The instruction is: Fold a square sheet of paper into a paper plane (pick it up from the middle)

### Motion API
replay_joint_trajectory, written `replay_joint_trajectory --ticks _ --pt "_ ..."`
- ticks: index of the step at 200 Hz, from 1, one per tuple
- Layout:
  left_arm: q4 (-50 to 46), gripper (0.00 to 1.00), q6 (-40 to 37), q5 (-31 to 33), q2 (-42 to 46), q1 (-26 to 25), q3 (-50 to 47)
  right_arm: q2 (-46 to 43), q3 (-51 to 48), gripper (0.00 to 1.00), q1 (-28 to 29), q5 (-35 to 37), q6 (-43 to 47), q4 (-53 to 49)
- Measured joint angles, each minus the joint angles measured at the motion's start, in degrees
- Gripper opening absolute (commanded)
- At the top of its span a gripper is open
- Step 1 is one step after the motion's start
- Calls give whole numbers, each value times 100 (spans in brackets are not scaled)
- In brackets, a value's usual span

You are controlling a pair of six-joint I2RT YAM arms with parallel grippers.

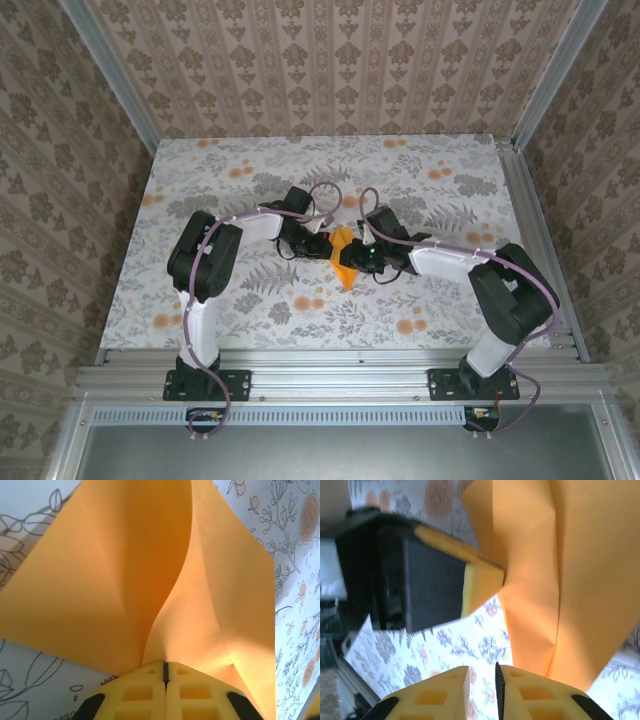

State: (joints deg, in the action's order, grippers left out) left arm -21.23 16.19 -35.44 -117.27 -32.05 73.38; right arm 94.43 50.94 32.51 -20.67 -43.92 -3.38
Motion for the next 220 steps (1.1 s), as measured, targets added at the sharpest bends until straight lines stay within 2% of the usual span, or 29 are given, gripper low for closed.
replay_joint_trajectory --ticks 51,121,220 --pt "-4 0 -44 -61 -15 22 4 -245 -87 27 542 815 472 -717" --pt "-22 0 -87 -81 -26 28 15 81 39 27 654 1161 695 -887" --pt "-22 0 -94 -133 -50 50 22 483 619 26 1169 1932 1279 -1394"
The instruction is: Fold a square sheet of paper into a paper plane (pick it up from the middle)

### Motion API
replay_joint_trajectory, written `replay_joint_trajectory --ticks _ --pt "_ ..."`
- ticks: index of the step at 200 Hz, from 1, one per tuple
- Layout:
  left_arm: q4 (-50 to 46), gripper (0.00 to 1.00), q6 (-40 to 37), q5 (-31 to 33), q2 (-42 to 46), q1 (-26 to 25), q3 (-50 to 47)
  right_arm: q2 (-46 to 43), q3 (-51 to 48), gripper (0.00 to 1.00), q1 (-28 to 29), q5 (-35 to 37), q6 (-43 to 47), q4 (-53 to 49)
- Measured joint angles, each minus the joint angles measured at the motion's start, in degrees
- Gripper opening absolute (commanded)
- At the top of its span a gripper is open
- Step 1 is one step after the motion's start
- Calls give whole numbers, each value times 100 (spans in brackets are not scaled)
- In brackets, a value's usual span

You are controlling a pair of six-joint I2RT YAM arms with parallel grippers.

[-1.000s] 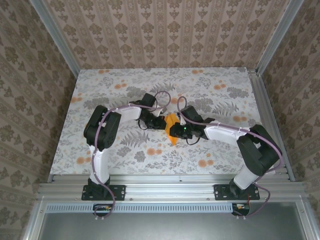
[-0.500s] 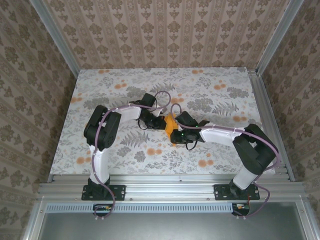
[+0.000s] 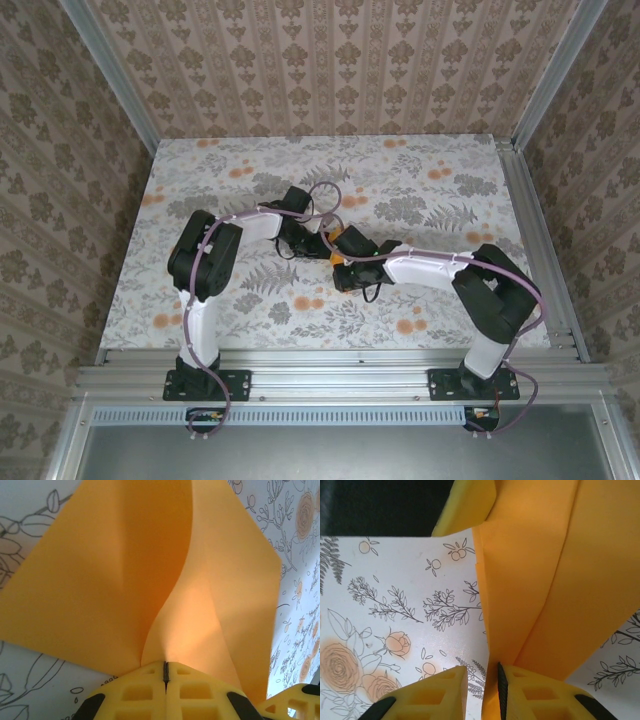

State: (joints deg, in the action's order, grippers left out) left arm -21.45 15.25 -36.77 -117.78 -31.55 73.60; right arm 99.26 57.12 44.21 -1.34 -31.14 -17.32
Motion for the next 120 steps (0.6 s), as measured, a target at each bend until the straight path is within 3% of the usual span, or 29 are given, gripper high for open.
replay_joint_trajectory --ticks 120 --pt "9 0 -11 -74 -20 20 0 350 243 23 323 601 433 -313"
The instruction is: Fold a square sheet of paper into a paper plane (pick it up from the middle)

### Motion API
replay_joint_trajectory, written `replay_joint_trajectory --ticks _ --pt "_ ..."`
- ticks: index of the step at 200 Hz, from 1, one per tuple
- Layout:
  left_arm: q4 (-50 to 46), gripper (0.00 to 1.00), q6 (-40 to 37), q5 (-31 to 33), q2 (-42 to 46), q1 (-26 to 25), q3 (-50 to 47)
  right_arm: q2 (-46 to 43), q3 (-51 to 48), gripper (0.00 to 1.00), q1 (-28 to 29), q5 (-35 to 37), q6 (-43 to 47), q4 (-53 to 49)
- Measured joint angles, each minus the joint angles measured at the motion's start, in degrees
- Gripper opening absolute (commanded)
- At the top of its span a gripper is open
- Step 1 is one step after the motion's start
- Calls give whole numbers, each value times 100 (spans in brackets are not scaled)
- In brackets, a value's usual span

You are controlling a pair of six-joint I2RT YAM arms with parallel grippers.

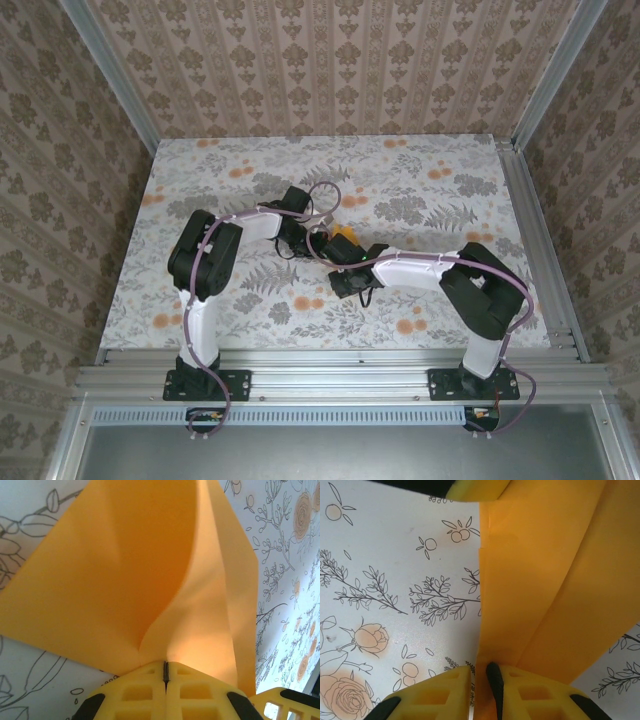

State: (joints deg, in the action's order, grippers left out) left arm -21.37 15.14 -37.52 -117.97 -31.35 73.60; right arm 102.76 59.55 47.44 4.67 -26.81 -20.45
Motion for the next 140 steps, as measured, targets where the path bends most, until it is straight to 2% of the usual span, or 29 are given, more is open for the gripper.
replay_joint_trajectory --ticks 38,82,117,140 --pt "-2 0 0 -63 -20 26 9 28 52 23 26 79 22 -79" --pt "-17 0 0 -83 -39 28 31 -68 50 29 50 111 50 -173" --pt "-31 0 0 -90 -42 33 37 -638 -142 30 -66 -125 -42 -109" --pt "-33 0 0 -90 -44 33 37 -1084 -470 30 -404 -542 -264 264"
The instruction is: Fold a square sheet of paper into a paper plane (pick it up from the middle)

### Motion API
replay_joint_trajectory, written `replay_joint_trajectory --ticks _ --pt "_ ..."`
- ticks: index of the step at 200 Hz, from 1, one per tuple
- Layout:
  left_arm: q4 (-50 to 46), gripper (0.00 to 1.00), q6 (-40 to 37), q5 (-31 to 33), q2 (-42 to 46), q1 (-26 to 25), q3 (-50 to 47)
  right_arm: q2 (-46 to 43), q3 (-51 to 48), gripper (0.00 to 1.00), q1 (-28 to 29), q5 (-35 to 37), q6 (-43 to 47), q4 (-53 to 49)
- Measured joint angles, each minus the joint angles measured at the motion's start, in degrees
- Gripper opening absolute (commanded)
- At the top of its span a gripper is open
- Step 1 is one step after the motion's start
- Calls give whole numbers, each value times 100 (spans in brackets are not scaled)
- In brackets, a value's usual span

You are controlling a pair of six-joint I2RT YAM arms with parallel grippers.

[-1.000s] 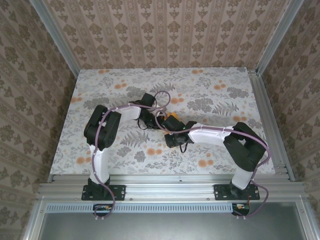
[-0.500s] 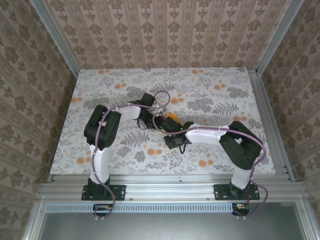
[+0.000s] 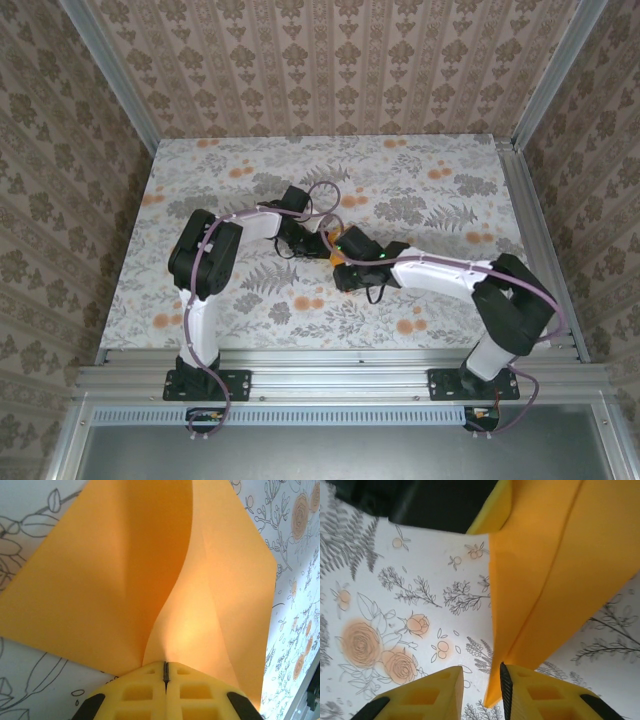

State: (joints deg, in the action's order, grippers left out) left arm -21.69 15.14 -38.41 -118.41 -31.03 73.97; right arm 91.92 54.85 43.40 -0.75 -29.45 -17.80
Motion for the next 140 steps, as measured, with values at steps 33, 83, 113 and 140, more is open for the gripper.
replay_joint_trajectory --ticks 33,83,113,140 --pt "0 0 0 -2 0 0 2 -92 -396 22 -623 -754 -531 758" --pt "0 0 0 -2 0 0 2 546 -472 17 -953 -1576 -1204 1639" --pt "-2 0 -2 -2 0 0 2 835 -472 16 -966 -1827 -1390 1853" --pt "-17 0 -2 -2 0 0 9 938 -472 15 -1001 -1989 -1456 2028"
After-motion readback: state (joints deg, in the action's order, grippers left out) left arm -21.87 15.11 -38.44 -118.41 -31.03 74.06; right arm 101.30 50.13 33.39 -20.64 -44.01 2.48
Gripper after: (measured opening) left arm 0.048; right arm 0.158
